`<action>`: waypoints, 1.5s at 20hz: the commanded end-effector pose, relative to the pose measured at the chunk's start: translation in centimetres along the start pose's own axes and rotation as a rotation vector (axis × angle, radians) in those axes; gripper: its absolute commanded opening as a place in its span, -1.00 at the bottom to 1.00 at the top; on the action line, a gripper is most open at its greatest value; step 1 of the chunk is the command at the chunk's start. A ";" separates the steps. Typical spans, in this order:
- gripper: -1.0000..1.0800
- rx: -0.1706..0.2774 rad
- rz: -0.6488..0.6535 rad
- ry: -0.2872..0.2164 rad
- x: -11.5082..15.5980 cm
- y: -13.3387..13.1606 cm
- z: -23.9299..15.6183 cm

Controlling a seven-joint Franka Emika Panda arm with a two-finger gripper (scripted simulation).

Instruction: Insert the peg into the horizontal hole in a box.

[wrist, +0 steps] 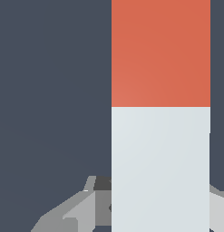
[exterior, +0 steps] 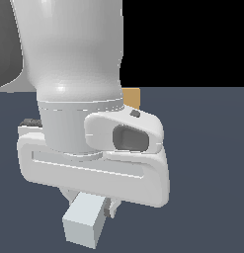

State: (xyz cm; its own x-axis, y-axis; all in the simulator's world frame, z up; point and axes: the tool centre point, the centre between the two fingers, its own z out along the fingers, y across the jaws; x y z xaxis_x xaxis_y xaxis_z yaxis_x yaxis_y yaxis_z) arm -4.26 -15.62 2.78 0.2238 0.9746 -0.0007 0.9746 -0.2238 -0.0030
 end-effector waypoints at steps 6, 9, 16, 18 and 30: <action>-1.00 -0.003 -0.063 0.000 9.2 -0.5 -2.1; -1.00 -0.003 -0.096 0.000 14.0 -1.0 -3.2; -1.00 -0.003 -0.153 0.000 22.5 -2.2 -5.0; -1.00 -0.003 -0.164 0.000 24.1 -2.4 -5.4; -1.00 -0.003 -0.180 0.000 26.5 -2.7 -5.9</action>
State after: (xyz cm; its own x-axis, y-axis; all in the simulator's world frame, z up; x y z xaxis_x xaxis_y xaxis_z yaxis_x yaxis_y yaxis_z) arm -1.03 10.78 8.48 0.0454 0.9990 -0.0009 0.9990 -0.0454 -0.0030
